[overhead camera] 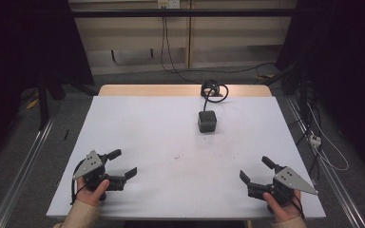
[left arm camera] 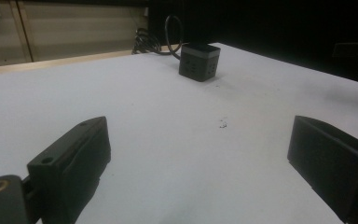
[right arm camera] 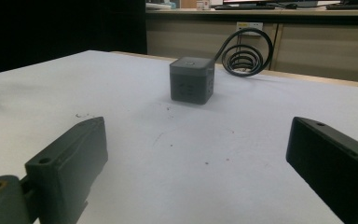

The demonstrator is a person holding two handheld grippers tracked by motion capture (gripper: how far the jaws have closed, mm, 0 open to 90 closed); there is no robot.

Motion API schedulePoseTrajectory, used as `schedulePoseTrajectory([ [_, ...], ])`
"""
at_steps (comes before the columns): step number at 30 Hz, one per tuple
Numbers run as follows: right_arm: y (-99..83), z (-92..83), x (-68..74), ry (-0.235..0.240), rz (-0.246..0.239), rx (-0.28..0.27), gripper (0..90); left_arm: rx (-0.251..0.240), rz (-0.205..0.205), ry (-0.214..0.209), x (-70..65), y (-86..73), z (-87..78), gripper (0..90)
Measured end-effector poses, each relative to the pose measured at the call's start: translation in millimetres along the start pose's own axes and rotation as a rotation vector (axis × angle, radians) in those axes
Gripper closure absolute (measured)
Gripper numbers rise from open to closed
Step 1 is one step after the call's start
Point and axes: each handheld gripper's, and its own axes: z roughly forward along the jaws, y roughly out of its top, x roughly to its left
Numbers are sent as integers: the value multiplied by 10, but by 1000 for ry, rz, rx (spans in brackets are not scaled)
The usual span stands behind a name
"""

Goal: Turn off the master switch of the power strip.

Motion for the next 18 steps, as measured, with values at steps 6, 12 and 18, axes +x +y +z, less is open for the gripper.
schedulePoseTrajectory([
  [6,2,36,29,9,-5,14,50,-4,0,-1,5,6,2,56],
  [12,1,90,48,28,-17,29,57,-4,0,-2,-3,9,6,56],
  [18,40,168,75,28,-25,29,54,-7,1,-5,-1,11,3,57],
])
